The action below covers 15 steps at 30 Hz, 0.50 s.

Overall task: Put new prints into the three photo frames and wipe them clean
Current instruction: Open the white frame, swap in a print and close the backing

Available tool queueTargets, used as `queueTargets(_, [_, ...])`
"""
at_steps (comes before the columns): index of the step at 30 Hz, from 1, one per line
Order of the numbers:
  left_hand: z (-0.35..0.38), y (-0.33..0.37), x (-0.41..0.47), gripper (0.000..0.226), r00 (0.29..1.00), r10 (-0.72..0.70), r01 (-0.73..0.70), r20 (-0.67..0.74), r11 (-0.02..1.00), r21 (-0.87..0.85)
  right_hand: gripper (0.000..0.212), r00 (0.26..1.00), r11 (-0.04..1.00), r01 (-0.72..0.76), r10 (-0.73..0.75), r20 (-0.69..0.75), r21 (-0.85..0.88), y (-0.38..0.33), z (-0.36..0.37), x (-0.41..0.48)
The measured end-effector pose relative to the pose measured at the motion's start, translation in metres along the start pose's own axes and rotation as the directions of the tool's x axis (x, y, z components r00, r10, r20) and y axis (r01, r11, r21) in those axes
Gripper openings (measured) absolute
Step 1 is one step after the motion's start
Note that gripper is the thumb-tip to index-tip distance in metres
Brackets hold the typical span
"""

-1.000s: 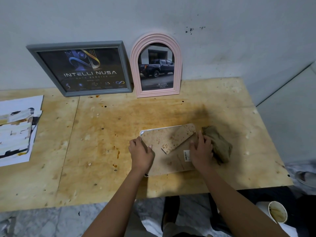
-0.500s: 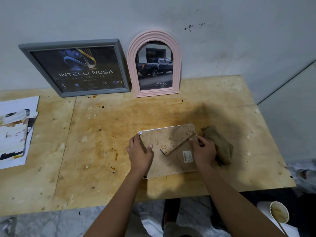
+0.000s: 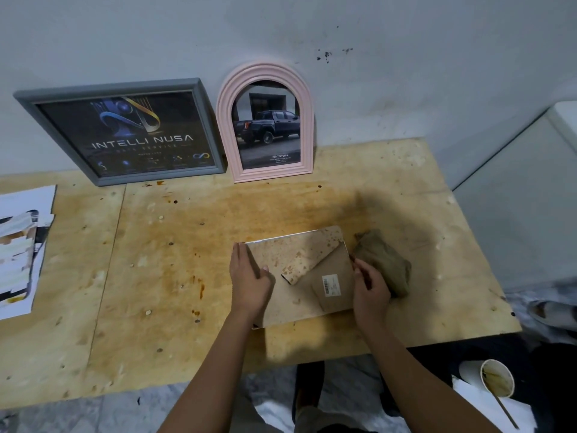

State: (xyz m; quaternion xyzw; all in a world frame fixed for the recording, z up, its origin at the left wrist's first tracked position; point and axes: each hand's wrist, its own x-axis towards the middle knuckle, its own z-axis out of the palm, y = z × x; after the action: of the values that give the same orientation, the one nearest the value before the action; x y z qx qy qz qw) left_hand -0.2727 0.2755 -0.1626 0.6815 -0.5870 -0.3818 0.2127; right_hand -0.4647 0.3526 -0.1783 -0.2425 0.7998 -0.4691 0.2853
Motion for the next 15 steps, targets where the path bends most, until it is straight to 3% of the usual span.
queueTargets(3, [0.003, -0.005, -0.013, 0.067, 0.997, 0.026, -0.028, -0.067, 0.999, -0.025, 0.024, 1.0, 0.999, 0.028, -0.028, 0.011, 0.015, 0.008, -0.011, -0.003])
queueTargets(10, [0.007, -0.016, -0.029, 0.082, 0.997, 0.022, -0.024, -0.071, 0.999, -0.027, 0.039, 0.966, 0.999, 0.026, -0.034, 0.257, 0.035, 0.016, -0.028, 0.005])
queueTargets(15, [0.01, -0.018, -0.017, 0.081, 0.996, -0.001, -0.003, -0.095, 0.999, -0.035, 0.039, 0.977, 0.999, 0.032, -0.035, 0.212, 0.014, 0.012, -0.022, 0.005])
